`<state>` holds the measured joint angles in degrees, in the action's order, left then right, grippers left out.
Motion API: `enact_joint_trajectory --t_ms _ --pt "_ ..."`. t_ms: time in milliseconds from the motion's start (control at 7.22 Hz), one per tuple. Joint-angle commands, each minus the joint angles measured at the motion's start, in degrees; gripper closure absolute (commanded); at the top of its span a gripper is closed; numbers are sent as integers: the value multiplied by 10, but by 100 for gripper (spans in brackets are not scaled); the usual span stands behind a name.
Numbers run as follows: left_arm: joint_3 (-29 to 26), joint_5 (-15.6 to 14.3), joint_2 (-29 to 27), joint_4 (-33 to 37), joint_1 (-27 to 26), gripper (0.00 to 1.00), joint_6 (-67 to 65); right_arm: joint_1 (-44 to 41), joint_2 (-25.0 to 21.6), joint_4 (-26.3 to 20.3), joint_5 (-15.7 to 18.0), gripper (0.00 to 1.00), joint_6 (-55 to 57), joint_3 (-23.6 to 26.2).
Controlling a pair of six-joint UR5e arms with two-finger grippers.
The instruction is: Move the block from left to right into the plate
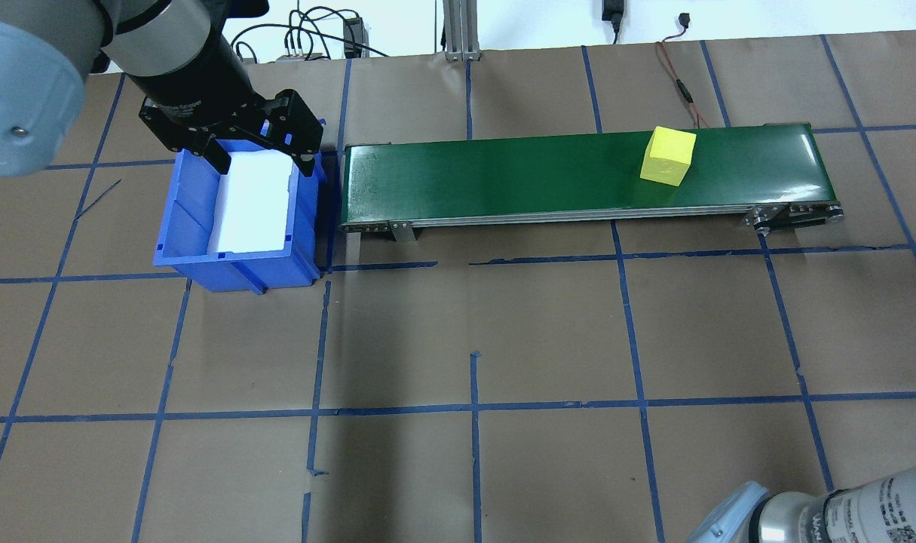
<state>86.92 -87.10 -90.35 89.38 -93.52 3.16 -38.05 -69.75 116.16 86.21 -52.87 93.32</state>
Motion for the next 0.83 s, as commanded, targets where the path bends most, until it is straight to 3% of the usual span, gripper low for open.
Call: enact_joint_trajectory --t_ms 0,139,554,693 --pt "0 0 0 0 0 0 0 -102 -4 -44 -24 0 177 -43" --pt "0 0 0 0 0 0 1 -134 -1 -67 -33 0 253 -65" --pt "0 -1 0 0 0 0 1 -214 50 -34 -146 0 439 -74" --pt "0 -1 0 0 0 0 1 -249 56 -21 -148 0 480 -74"
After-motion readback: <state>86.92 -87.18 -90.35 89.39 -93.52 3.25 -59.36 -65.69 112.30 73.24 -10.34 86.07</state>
